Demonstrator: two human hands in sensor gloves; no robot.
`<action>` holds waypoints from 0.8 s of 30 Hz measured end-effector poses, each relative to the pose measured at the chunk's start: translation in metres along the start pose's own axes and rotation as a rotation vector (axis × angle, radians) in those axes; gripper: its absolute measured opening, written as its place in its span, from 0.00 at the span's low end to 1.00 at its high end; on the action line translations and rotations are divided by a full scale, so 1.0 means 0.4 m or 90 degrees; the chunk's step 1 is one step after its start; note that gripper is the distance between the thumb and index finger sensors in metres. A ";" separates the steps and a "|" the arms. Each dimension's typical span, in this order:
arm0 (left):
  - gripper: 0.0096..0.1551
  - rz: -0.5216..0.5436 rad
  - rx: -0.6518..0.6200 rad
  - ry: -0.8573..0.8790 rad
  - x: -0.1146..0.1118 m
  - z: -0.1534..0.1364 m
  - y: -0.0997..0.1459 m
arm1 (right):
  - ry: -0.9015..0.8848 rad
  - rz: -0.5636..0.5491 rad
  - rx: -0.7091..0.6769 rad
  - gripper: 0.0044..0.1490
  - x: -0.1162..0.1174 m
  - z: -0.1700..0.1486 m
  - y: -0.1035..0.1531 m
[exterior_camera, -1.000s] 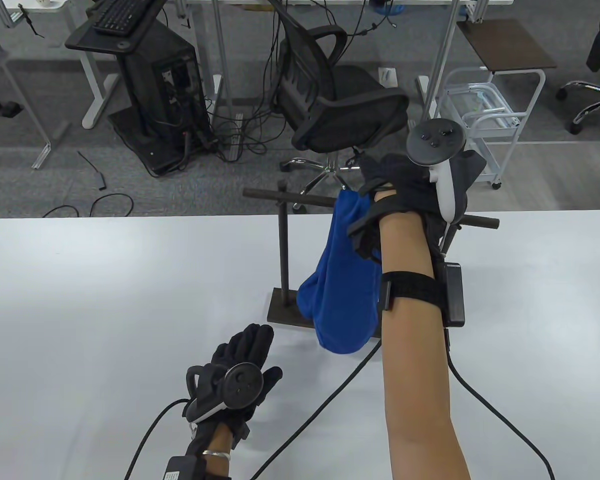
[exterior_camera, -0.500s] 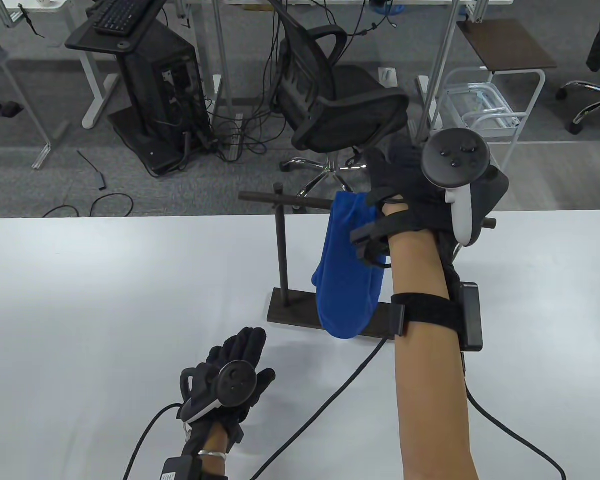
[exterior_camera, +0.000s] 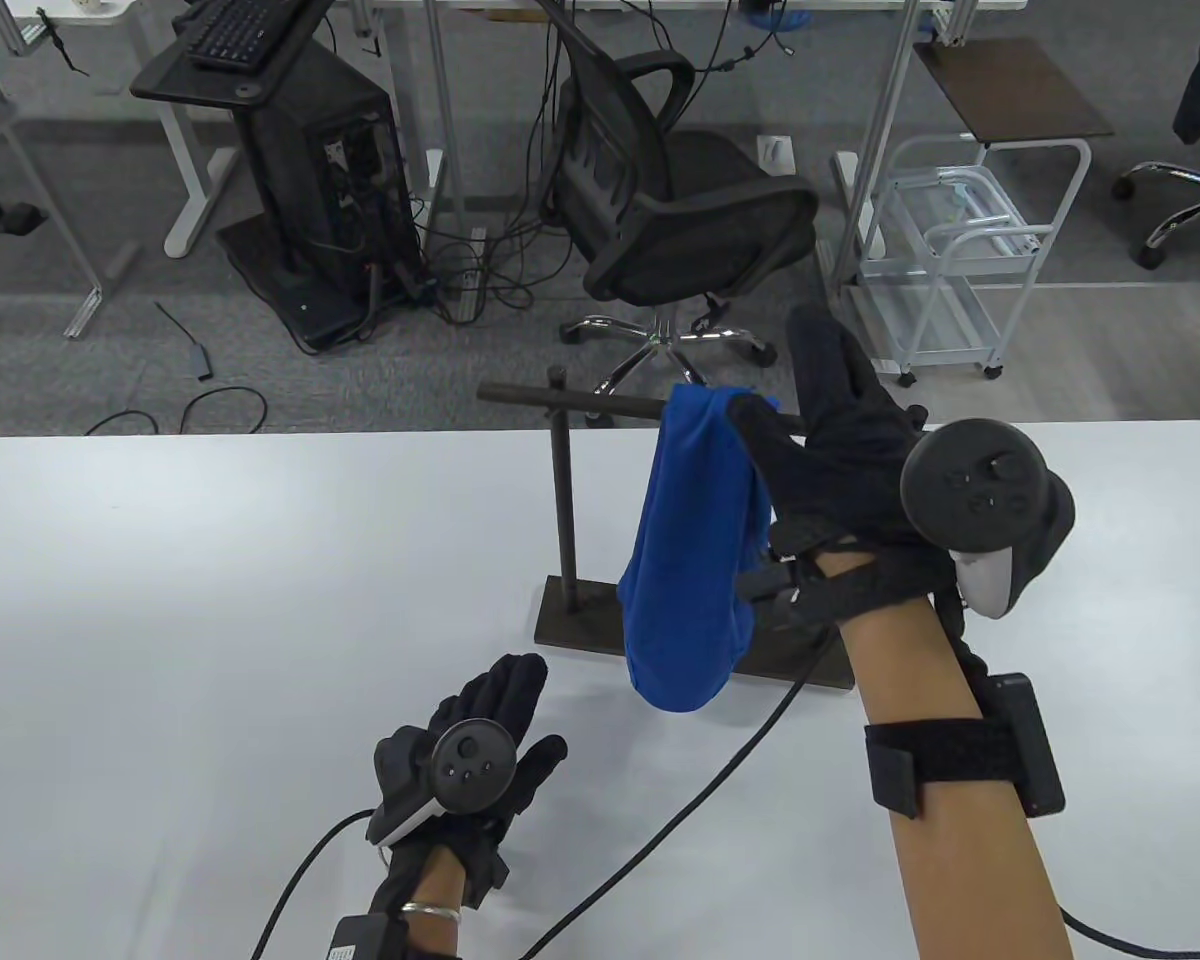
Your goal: Hang t-shirt on desktop hanging rack
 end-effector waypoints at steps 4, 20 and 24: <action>0.49 -0.003 0.000 0.014 -0.005 0.004 -0.003 | -0.014 0.019 -0.021 0.50 -0.002 -0.037 0.067; 0.50 -0.013 -0.023 0.081 -0.026 0.026 -0.015 | -0.063 0.055 -0.005 0.48 0.066 -0.213 0.320; 0.50 -0.012 -0.031 0.102 -0.031 0.031 -0.018 | -0.086 0.061 0.013 0.48 0.109 -0.252 0.378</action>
Point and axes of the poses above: the tracker on the back of each hand, its own z axis roughly to the thumb side, its own y axis roughly from the fingertips to the wrist, x = y × z, the point moved 5 cm from there along -y, roughly from the wrist to the fingertips, and after that the axes turned 11 degrees about y, right-handed, at the moved point
